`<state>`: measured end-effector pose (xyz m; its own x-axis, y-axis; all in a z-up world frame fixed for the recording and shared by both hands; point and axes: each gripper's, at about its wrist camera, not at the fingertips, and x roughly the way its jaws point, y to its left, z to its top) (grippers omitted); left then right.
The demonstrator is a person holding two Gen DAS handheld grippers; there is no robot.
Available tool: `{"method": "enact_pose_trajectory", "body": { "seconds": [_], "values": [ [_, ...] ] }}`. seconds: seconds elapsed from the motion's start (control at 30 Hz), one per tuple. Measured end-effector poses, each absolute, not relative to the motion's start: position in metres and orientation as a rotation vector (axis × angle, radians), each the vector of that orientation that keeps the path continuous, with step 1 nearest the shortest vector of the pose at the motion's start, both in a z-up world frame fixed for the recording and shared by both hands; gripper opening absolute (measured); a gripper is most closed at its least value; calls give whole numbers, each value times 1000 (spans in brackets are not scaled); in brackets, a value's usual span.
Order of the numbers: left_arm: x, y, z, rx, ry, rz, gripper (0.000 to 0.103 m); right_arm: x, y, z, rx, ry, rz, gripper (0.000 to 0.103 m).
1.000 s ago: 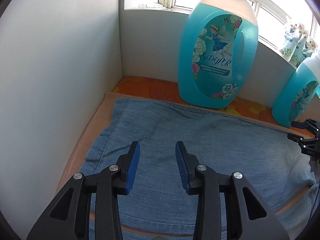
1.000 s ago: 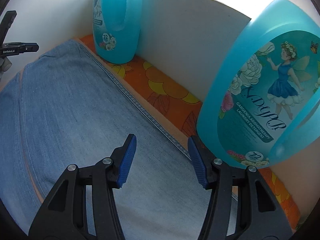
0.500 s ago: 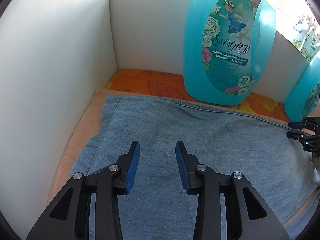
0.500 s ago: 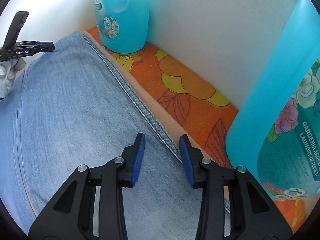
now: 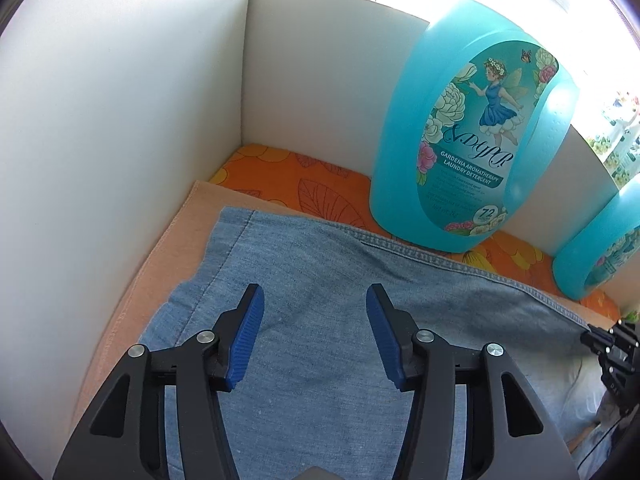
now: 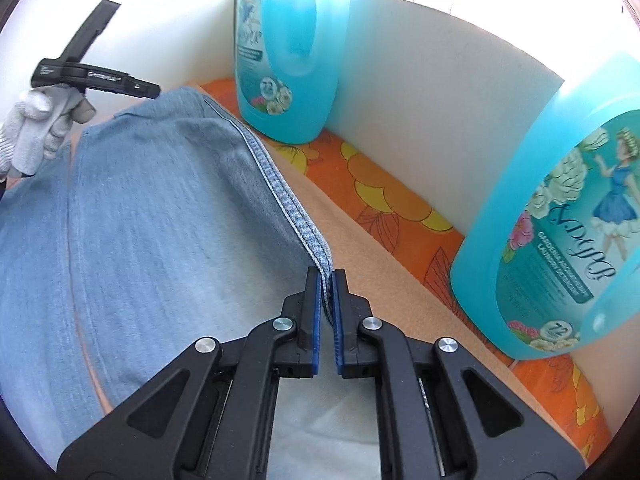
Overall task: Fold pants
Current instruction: 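Pinch the leg hem seam with the right gripper while the left gripper pinches the hem beside it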
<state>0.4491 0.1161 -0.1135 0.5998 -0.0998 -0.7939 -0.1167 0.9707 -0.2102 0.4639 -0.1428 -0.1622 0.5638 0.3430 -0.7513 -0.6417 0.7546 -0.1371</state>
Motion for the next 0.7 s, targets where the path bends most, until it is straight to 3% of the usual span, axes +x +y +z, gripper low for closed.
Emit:
{"method": "enact_pose_trajectory", "body": {
  "seconds": [0.2,0.27,0.7],
  "values": [
    [455,98,-109,-321,984,-66,54,387,-128,-156,-446,748,653,6],
    [455,83,-110,-285,1003,-88,63,366,-125,-158,-447,760,677,6],
    [501,91,-145,-280,1153,97,63,323,-113,-179,-458,795,728,6]
  ]
}}
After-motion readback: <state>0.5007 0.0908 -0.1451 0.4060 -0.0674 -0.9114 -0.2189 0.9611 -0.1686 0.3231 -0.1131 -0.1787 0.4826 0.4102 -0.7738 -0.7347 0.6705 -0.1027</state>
